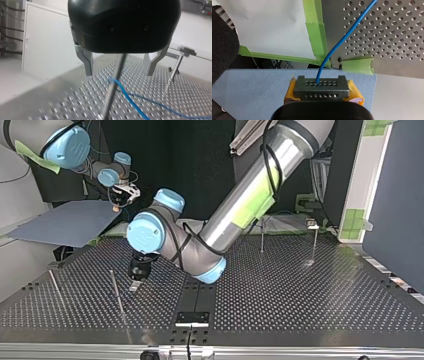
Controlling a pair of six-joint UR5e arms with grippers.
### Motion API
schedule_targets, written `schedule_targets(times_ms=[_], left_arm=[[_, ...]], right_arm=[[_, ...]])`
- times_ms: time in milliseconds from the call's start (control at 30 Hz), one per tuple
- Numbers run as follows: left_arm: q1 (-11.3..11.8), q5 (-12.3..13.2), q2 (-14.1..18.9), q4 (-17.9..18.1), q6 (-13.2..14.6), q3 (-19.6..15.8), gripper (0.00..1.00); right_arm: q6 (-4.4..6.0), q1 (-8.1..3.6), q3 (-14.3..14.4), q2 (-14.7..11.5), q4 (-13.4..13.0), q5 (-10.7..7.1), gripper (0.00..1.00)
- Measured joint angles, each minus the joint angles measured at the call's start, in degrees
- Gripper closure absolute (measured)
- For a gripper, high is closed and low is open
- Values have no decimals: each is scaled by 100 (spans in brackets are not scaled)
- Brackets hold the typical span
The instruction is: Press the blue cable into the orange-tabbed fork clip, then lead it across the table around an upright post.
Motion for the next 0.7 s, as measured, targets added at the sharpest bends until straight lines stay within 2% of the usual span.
schedule_targets(times_ms=[267,700], left_arm=[[-136,52,219,-377,326,-1,2],[-266,103,266,-1107,1054,13,2]], right_arm=[[-2,0,0,0,20,0,100],[-9,16,1,-1,61,0,100]])
